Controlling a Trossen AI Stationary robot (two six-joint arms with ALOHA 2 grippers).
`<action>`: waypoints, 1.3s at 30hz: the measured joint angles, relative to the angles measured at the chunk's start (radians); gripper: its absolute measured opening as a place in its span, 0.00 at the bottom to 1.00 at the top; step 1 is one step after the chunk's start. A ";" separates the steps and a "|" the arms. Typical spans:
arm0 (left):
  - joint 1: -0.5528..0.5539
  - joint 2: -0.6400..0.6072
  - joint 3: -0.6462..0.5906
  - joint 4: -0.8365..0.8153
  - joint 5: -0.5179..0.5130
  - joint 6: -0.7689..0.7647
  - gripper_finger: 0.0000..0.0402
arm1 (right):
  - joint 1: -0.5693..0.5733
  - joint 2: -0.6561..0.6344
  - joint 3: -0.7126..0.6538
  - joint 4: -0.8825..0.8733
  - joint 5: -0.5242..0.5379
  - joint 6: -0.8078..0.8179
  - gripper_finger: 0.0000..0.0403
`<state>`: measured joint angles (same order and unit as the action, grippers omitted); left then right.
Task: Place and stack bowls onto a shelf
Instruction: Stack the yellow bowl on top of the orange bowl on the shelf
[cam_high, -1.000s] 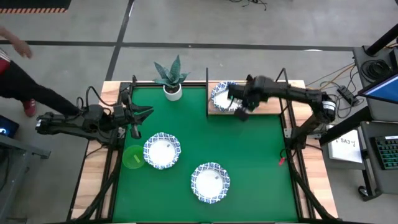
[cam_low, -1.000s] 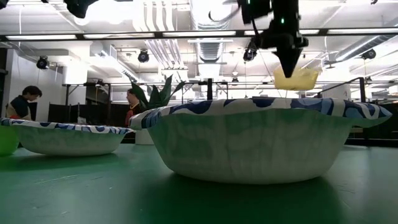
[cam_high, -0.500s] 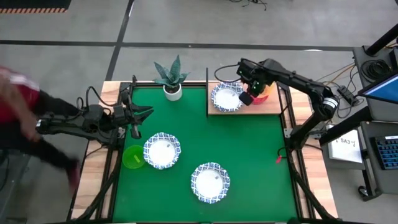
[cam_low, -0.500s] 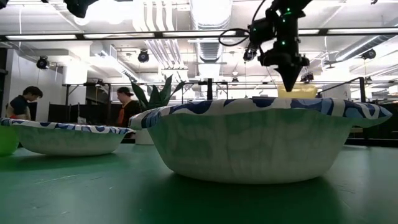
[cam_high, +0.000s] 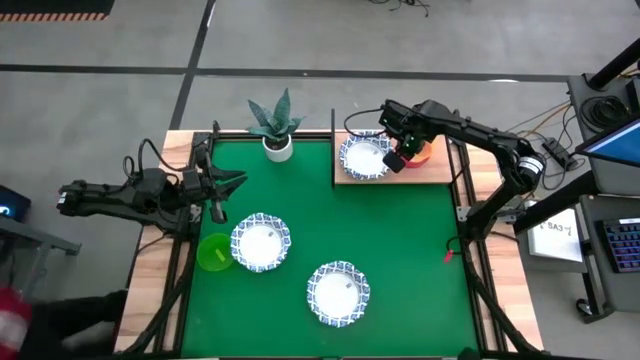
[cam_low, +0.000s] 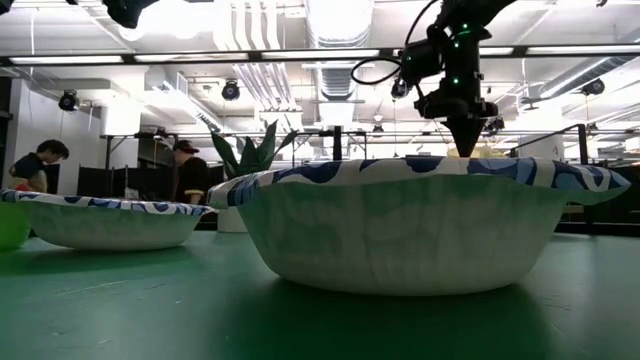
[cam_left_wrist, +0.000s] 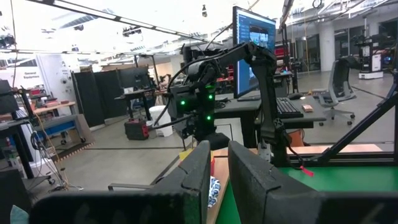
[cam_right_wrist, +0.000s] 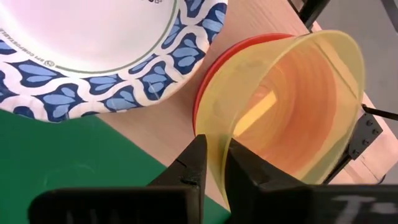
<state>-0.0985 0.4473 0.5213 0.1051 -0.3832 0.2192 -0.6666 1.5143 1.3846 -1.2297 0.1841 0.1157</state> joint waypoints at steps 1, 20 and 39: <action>0.000 0.000 0.000 0.000 0.000 0.000 0.10 | 0.000 0.000 0.000 0.000 0.000 0.001 0.09; 0.000 0.000 0.000 0.002 0.000 0.000 0.10 | 0.000 0.000 0.000 0.005 0.001 0.003 0.07; 0.000 0.000 0.000 0.002 0.000 0.000 0.10 | 0.000 0.000 0.007 0.001 0.003 0.043 0.28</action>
<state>-0.0986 0.4473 0.5213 0.1074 -0.3832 0.2192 -0.6666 1.5143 1.3916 -1.2288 0.1867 0.1588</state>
